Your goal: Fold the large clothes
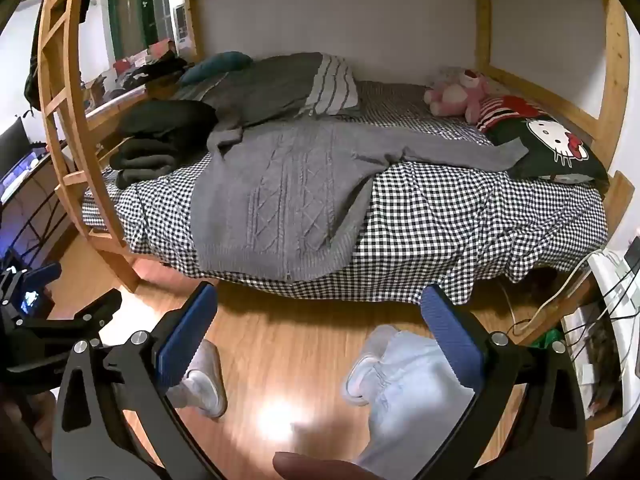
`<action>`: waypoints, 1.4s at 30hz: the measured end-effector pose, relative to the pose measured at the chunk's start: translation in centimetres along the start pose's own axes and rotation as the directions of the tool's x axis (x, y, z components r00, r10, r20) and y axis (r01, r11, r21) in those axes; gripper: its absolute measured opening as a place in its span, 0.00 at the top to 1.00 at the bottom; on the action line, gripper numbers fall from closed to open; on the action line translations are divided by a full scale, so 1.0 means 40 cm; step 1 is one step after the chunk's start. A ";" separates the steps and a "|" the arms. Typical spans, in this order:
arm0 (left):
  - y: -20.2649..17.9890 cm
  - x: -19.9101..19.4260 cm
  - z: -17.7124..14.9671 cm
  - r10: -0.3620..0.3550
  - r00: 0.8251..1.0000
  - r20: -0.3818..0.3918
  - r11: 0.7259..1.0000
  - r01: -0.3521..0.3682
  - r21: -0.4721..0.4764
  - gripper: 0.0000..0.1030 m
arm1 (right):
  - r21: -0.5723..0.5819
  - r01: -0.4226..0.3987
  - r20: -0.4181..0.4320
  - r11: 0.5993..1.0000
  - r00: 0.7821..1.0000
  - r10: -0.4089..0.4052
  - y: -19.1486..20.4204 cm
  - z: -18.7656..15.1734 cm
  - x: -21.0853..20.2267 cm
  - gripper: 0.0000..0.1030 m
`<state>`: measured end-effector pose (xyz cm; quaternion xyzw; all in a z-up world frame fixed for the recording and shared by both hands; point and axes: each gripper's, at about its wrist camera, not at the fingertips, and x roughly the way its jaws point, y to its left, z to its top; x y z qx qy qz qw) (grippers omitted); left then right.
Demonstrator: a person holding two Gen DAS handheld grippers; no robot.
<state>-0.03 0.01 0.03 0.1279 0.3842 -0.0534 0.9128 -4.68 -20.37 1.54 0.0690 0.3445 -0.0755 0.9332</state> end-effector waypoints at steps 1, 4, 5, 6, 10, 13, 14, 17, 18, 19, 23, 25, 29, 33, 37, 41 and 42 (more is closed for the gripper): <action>0.000 0.000 0.000 0.000 1.000 -0.001 1.000 0.000 0.001 0.05 | 0.003 0.001 -0.001 1.000 1.000 -0.001 -0.001 0.000 0.000 0.03; 0.000 -0.002 -0.001 -0.004 1.000 -0.002 1.000 0.004 -0.002 0.05 | 0.003 0.003 0.000 1.000 1.000 -0.003 -0.001 0.000 -0.002 0.03; -0.001 -0.003 -0.001 -0.004 1.000 -0.002 1.000 0.004 0.000 0.05 | 0.004 -0.001 -0.004 1.000 1.000 0.001 -0.002 0.000 -0.001 0.03; -0.002 -0.004 -0.002 -0.004 1.000 -0.002 1.000 0.004 0.001 0.05 | 0.004 -0.001 -0.004 1.000 1.000 0.001 -0.001 0.000 0.000 0.03; 0.002 -0.003 -0.001 -0.009 1.000 -0.007 1.000 0.009 -0.004 0.05 | 0.009 -0.006 -0.002 1.000 1.000 0.006 0.001 0.001 -0.002 0.03; 0.005 -0.005 -0.002 -0.008 1.000 -0.007 1.000 0.008 -0.003 0.05 | 0.008 -0.007 -0.003 1.000 1.000 0.007 -0.001 0.002 0.003 0.03; 0.007 -0.006 -0.003 -0.009 1.000 -0.007 1.000 0.009 -0.003 0.05 | 0.008 -0.009 -0.003 1.000 1.000 0.009 -0.002 0.002 0.004 0.03; 0.010 -0.008 -0.004 -0.009 1.000 -0.010 1.000 0.009 -0.003 0.05 | 0.011 -0.007 -0.005 1.000 1.000 0.007 -0.004 0.002 0.007 0.03; -0.006 0.003 -0.007 -0.006 1.000 -0.012 1.000 0.006 -0.001 0.05 | 0.009 -0.008 -0.005 1.000 1.000 0.008 0.002 0.000 0.002 0.03; -0.006 0.002 -0.004 -0.007 1.000 -0.013 1.000 0.007 0.000 0.05 | 0.009 -0.008 -0.006 1.000 1.000 0.008 0.003 -0.002 0.005 0.03; -0.006 0.001 0.000 -0.008 1.000 -0.017 1.000 0.008 0.003 0.05 | 0.005 -0.007 -0.010 1.000 1.000 0.007 0.014 -0.003 0.003 0.03; -0.006 0.001 -0.001 -0.008 1.000 -0.017 1.000 0.008 0.002 0.05 | 0.007 -0.010 -0.011 1.000 1.000 0.010 0.013 -0.003 0.002 0.03; -0.008 0.000 -0.002 -0.008 1.000 -0.019 1.000 0.008 0.002 0.05 | 0.006 -0.006 -0.012 1.000 1.000 0.007 0.012 -0.003 0.004 0.03; -0.008 0.001 -0.001 -0.008 1.000 -0.021 1.000 0.008 0.002 0.05 | 0.005 -0.006 -0.013 1.000 1.000 0.006 0.012 -0.004 0.006 0.03; -0.010 0.000 -0.001 -0.008 1.000 -0.022 1.000 0.009 0.002 0.05 | 0.005 -0.007 -0.011 1.000 1.000 0.007 0.014 -0.004 0.006 0.03; -0.010 0.001 -0.001 -0.008 1.000 -0.022 1.000 0.008 0.002 0.05 | 0.005 -0.007 -0.012 1.000 1.000 0.007 0.013 -0.004 0.006 0.03; -0.010 0.000 -0.001 -0.009 1.000 -0.022 1.000 0.009 0.002 0.05 | 0.005 -0.008 -0.011 1.000 1.000 0.008 0.013 -0.003 0.006 0.03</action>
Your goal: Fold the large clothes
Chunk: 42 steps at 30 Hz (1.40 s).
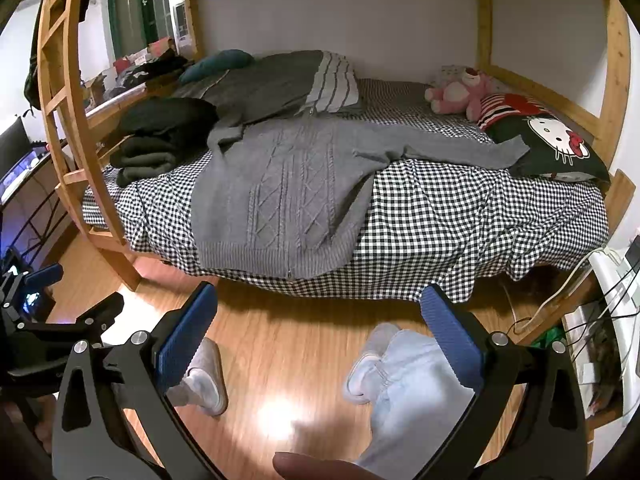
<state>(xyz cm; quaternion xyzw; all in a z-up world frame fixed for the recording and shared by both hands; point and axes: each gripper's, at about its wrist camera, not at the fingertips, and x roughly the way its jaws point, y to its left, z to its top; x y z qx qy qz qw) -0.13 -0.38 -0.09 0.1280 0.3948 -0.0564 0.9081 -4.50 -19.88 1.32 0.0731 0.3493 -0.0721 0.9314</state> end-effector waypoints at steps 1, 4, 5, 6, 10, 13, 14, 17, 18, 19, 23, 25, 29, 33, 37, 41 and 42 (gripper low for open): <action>0.001 0.001 0.000 0.000 1.000 0.001 1.000 0.000 -0.001 0.05 | -0.002 -0.001 0.000 1.000 1.000 0.001 0.001 0.000 0.000 0.03; -0.002 0.000 0.000 0.001 1.000 0.000 1.000 -0.001 0.000 0.05 | -0.002 -0.002 -0.001 1.000 1.000 0.002 0.002 0.000 0.001 0.03; 0.001 0.001 0.000 0.000 1.000 0.001 1.000 0.000 0.000 0.05 | -0.002 -0.002 -0.001 1.000 1.000 0.002 0.001 0.000 0.002 0.03; -0.001 0.000 0.000 0.000 1.000 0.001 1.000 0.000 0.001 0.05 | -0.002 0.001 -0.002 1.000 1.000 -0.001 0.002 -0.001 0.002 0.03; -0.003 0.001 0.001 -0.001 1.000 -0.001 1.000 0.001 0.002 0.05 | -0.003 -0.001 0.000 1.000 1.000 0.001 0.002 0.000 0.001 0.03; -0.005 0.002 0.001 0.000 1.000 -0.002 1.000 0.000 0.002 0.05 | -0.002 -0.004 -0.003 1.000 1.000 0.004 0.001 -0.001 0.003 0.03; -0.005 0.003 0.001 0.000 1.000 -0.003 1.000 0.000 0.002 0.05 | -0.001 -0.003 -0.004 1.000 1.000 0.003 0.000 -0.002 0.004 0.03; -0.008 0.004 0.001 0.001 1.000 -0.004 1.000 -0.001 0.003 0.05 | 0.000 -0.005 -0.005 1.000 1.000 0.005 -0.001 -0.004 0.007 0.03; -0.005 0.004 0.001 0.000 1.000 -0.003 1.000 0.000 0.003 0.05 | 0.001 -0.005 -0.007 1.000 1.000 0.005 0.000 -0.004 0.008 0.03; -0.005 0.004 0.001 0.000 1.000 -0.003 1.000 0.000 0.004 0.05 | 0.000 -0.005 -0.007 1.000 1.000 0.005 0.001 -0.005 0.009 0.03; -0.003 0.007 -0.001 -0.001 1.000 -0.003 1.000 0.001 0.008 0.05 | 0.001 -0.005 -0.008 1.000 1.000 0.005 0.000 -0.004 0.009 0.03; -0.004 0.007 -0.001 -0.002 1.000 -0.004 1.000 0.002 0.008 0.05 | 0.002 -0.005 -0.007 1.000 1.000 0.005 -0.001 -0.004 0.009 0.03; -0.005 0.006 0.000 -0.001 1.000 -0.003 1.000 0.001 0.008 0.05 | -0.001 -0.007 -0.007 1.000 1.000 0.007 0.003 -0.006 0.011 0.03; -0.005 0.008 -0.002 -0.002 1.000 -0.002 1.000 0.002 0.009 0.05 | -0.004 -0.011 -0.006 1.000 1.000 0.011 0.004 -0.006 0.010 0.03; -0.005 0.008 -0.003 -0.001 1.000 -0.002 1.000 0.001 0.008 0.05 | -0.001 -0.011 -0.006 1.000 1.000 0.011 0.006 -0.007 0.011 0.03; -0.005 0.024 0.004 0.002 1.000 -0.012 1.000 -0.002 0.007 0.05 | 0.007 -0.022 -0.009 1.000 1.000 0.022 0.000 -0.007 0.022 0.03; -0.005 0.031 0.007 0.007 1.000 -0.016 1.000 -0.007 0.006 0.05 | 0.009 -0.023 -0.015 1.000 1.000 0.024 0.000 -0.006 0.029 0.03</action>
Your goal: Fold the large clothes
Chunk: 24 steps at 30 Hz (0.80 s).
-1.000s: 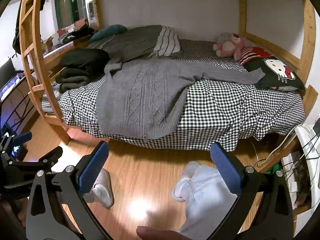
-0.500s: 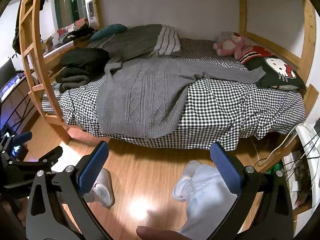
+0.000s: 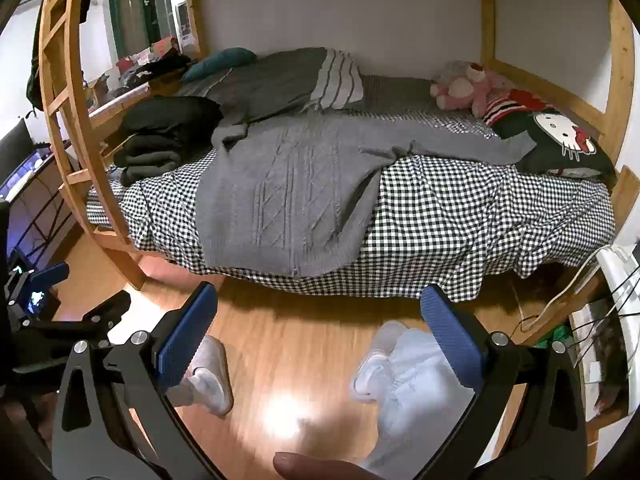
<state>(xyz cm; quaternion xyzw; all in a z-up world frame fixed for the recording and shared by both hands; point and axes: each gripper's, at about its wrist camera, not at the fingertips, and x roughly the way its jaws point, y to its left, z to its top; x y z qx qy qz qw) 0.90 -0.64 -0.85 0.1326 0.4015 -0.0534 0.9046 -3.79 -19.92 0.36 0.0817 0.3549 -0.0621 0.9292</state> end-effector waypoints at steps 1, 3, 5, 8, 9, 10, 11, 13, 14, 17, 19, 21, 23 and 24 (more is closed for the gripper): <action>0.001 0.010 0.006 0.004 1.000 -0.004 1.000 -0.004 -0.002 0.05 | 0.001 -0.002 -0.008 1.000 1.000 0.002 0.001 0.002 0.011 0.03; 0.007 0.033 0.024 0.007 1.000 -0.013 1.000 -0.008 -0.008 0.05 | -0.001 -0.003 -0.017 1.000 1.000 0.003 0.001 0.008 0.031 0.03; 0.007 0.060 0.045 0.010 1.000 -0.020 1.000 -0.011 -0.014 0.05 | -0.006 -0.006 -0.024 1.000 1.000 0.006 0.000 0.017 0.058 0.03; 0.002 0.107 0.077 0.014 0.999 -0.035 1.000 -0.014 -0.008 0.05 | -0.003 -0.018 -0.041 1.000 0.999 0.018 -0.004 0.038 0.105 0.03; 0.001 0.120 0.088 0.016 0.999 -0.040 1.000 -0.016 -0.004 0.05 | -0.001 -0.022 -0.046 1.000 0.999 0.022 -0.004 0.044 0.118 0.03; 0.000 0.131 0.095 0.016 0.999 -0.042 1.000 -0.016 -0.002 0.05 | 0.007 -0.034 -0.058 0.999 0.998 0.034 -0.006 0.056 0.143 0.03; -0.001 0.146 0.106 0.016 0.999 -0.046 1.000 -0.016 0.000 0.05 | 0.018 -0.051 -0.065 0.999 0.997 0.052 -0.012 0.065 0.160 0.03; 0.000 0.177 0.127 0.017 0.998 -0.056 1.000 -0.017 0.003 0.05 | 0.064 -0.102 -0.081 0.993 0.991 0.107 -0.026 0.087 0.199 0.03; 0.000 0.198 0.139 0.019 0.998 -0.064 1.000 -0.018 0.009 0.05 | 0.078 -0.117 -0.086 0.990 0.989 0.124 -0.029 0.099 0.220 0.03; 0.002 0.264 0.183 0.027 0.996 -0.086 1.000 -0.026 0.018 0.05 | 0.070 -0.092 -0.086 0.993 0.991 0.098 -0.025 0.136 0.279 0.03; 0.004 0.305 0.214 0.026 0.995 -0.093 0.999 -0.024 0.022 0.05 | 0.059 -0.088 -0.089 0.994 0.992 0.093 -0.016 0.164 0.324 0.03; 0.008 0.357 0.252 0.025 0.995 -0.101 0.999 -0.022 0.025 0.05 | 0.050 -0.083 -0.092 0.995 0.992 0.087 -0.008 0.187 0.357 0.03; 0.016 0.413 0.289 0.020 0.993 -0.118 1.000 -0.018 0.022 0.05 | 0.041 -0.080 -0.097 0.996 0.992 0.083 0.004 0.221 0.408 0.03; 0.022 0.443 0.308 0.015 0.992 -0.128 1.000 -0.013 0.019 0.05 | 0.043 -0.082 -0.098 0.996 0.991 0.086 0.005 0.229 0.422 0.03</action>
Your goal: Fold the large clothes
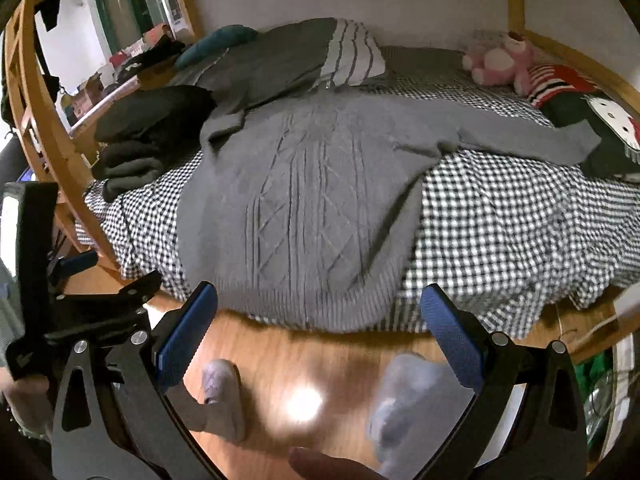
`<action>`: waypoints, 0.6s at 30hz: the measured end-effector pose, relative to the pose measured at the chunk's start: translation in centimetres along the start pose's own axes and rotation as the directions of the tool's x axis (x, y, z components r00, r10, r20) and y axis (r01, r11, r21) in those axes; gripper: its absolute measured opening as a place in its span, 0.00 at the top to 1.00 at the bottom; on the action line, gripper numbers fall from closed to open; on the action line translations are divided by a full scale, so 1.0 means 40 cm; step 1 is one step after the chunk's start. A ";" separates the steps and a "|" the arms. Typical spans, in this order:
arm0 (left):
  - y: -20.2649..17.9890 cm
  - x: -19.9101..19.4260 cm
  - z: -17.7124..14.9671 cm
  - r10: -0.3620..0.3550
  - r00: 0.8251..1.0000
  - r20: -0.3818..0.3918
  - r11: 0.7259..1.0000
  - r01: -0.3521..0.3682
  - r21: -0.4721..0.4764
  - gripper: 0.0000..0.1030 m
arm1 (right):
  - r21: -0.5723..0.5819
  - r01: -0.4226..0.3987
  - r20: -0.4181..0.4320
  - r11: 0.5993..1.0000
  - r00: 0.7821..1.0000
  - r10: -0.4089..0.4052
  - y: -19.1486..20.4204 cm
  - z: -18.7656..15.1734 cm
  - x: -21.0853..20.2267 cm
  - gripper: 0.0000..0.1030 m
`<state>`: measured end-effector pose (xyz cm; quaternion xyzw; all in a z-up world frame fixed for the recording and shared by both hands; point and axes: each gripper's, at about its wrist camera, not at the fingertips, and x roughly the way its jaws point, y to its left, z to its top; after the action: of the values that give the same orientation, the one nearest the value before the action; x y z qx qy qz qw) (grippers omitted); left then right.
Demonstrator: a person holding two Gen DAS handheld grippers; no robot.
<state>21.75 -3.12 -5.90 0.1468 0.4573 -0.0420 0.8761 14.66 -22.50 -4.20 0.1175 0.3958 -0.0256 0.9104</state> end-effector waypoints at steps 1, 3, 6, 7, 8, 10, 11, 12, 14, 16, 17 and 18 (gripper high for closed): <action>0.005 0.026 0.021 -0.003 1.000 -0.007 1.000 0.003 -0.001 0.05 | 0.003 -0.007 -0.006 1.000 1.000 0.007 0.002 0.022 0.028 0.03; 0.013 0.069 0.057 0.000 1.000 -0.013 1.000 0.000 -0.007 0.05 | 0.012 -0.018 -0.012 1.000 1.000 0.019 0.006 0.050 0.067 0.03; 0.039 0.141 0.126 -0.002 1.000 -0.027 0.999 0.001 -0.043 0.05 | 0.024 -0.044 -0.031 0.999 0.999 0.044 0.019 0.105 0.144 0.03; 0.045 0.157 0.141 -0.009 1.000 -0.029 0.998 0.007 -0.055 0.05 | 0.022 -0.049 -0.033 0.999 0.998 0.050 0.021 0.117 0.161 0.03; 0.058 0.181 0.161 -0.019 0.999 -0.034 0.997 0.017 -0.073 0.05 | 0.019 -0.055 -0.035 0.998 0.998 0.056 0.025 0.131 0.176 0.03; 0.077 0.220 0.188 -0.036 0.998 -0.047 0.994 0.032 -0.101 0.05 | 0.012 -0.063 -0.035 0.998 0.997 0.064 0.038 0.164 0.209 0.03; 0.090 0.244 0.204 -0.048 0.997 -0.054 0.992 0.042 -0.118 0.05 | 0.008 -0.068 -0.030 0.998 0.997 0.068 0.045 0.177 0.222 0.03; 0.101 0.264 0.218 -0.055 0.996 -0.064 0.990 0.046 -0.130 0.05 | 0.008 -0.078 -0.024 0.997 0.997 0.079 0.050 0.195 0.238 0.03; 0.126 0.303 0.254 -0.069 0.994 -0.080 0.986 0.055 -0.159 0.05 | 0.018 -0.093 -0.024 0.995 0.995 0.094 0.048 0.212 0.259 0.03; 0.143 0.328 0.289 -0.077 0.994 -0.077 0.983 0.062 -0.174 0.05 | 0.035 -0.118 -0.025 0.992 0.993 0.119 0.049 0.233 0.280 0.03; 0.151 0.342 0.315 -0.082 0.994 -0.065 0.982 0.069 -0.175 0.05 | 0.040 -0.120 -0.028 0.992 0.992 0.121 0.050 0.243 0.291 0.03; 0.156 0.355 0.339 -0.088 0.995 -0.044 0.981 0.079 -0.176 0.05 | 0.040 -0.121 -0.027 0.992 0.992 0.122 0.052 0.256 0.302 0.03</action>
<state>41.95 -0.33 -8.76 0.0515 0.4875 -0.0350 0.8709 30.55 -22.31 -5.81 0.1591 0.4009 0.0239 0.9019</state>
